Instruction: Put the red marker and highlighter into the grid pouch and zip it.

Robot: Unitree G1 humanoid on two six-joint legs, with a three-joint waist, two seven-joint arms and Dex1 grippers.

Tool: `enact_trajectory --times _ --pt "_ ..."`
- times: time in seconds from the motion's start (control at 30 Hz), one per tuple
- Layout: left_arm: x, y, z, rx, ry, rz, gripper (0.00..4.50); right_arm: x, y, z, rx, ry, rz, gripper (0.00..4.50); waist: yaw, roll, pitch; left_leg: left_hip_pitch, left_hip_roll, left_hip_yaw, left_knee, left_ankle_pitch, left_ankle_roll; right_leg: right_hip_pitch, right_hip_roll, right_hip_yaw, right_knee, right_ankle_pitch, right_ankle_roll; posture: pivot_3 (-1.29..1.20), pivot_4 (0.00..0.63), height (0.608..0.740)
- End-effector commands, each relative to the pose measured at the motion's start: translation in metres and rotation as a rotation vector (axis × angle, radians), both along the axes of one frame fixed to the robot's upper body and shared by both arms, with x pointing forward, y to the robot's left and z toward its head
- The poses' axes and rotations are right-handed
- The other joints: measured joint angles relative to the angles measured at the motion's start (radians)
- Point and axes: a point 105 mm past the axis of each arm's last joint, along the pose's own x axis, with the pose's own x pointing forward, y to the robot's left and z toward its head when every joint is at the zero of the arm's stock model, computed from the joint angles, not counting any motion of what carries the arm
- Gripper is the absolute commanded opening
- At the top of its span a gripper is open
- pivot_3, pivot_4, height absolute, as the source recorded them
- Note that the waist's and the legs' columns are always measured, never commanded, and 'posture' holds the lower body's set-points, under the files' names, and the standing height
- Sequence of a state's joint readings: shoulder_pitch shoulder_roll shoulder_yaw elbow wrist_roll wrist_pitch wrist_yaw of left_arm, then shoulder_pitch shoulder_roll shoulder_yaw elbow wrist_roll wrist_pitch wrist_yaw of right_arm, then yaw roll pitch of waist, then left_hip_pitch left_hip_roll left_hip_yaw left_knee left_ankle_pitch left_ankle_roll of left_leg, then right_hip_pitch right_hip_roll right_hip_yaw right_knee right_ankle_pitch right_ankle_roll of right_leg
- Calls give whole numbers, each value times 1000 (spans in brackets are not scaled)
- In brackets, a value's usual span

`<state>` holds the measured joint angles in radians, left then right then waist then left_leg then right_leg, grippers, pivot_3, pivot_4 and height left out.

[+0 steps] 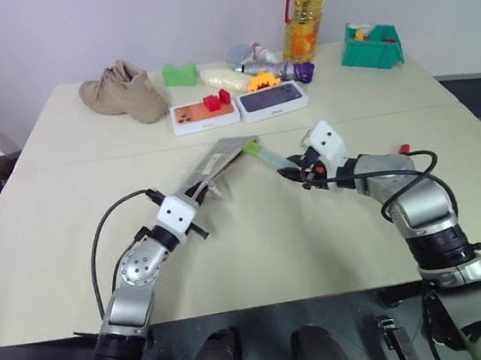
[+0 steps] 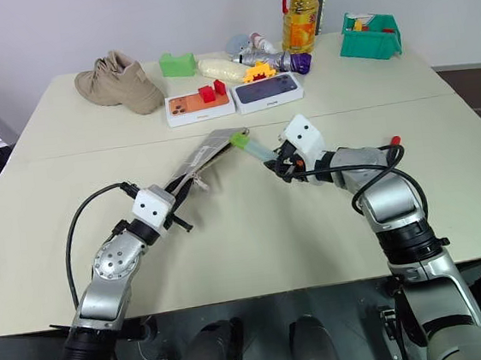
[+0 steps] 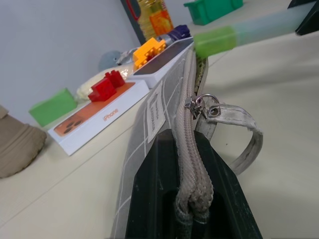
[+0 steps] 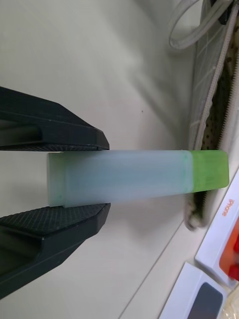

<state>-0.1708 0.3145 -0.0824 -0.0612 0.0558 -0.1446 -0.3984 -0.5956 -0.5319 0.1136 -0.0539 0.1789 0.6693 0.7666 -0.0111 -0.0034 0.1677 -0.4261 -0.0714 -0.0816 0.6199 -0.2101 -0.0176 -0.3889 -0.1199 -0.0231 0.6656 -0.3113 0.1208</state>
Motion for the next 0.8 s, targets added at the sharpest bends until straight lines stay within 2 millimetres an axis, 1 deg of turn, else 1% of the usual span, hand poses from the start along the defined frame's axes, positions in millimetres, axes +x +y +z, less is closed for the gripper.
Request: enact_trajectory --times 0.03,0.2,0.3,0.4,0.53,0.6,0.8 --pt "-6 -7 18 -14 -73 -43 0 -3 6 12 -4 -47 36 874 0 0 0 0 0 0 0 0 0 0 0 0 0 0 0 0 150 739" --pt "-9 -11 19 -1 -75 -81 0 -7 8 15 -51 -73 80 874 0 0 0 0 0 0 0 0 0 0 0 0 0 0 0 0 150 739" --pt "-16 -18 16 47 -69 -147 0 -19 11 17 -161 -115 194 874 0 0 0 0 0 0 0 0 0 0 0 0 0 0 0 0 150 739" --pt "-28 -30 9 112 -59 -254 0 -35 14 17 -240 -129 319 874 0 0 0 0 0 0 1 0 0 0 0 0 0 0 0 0 150 739" --pt "-46 -42 0 174 -31 -389 0 -43 12 12 -362 -138 409 874 -1 0 0 0 0 0 1 0 1 1 0 0 0 0 0 0 150 739" --pt "-52 -46 -5 200 -13 -440 0 -45 11 10 -393 -139 435 874 -1 0 0 0 0 0 1 0 1 0 0 0 0 0 0 0 150 739" --pt "-52 -45 -6 215 -2 -465 0 -48 12 7 -439 -136 482 874 1 0 0 0 0 0 2 -1 1 1 0 0 0 0 0 0 150 739"
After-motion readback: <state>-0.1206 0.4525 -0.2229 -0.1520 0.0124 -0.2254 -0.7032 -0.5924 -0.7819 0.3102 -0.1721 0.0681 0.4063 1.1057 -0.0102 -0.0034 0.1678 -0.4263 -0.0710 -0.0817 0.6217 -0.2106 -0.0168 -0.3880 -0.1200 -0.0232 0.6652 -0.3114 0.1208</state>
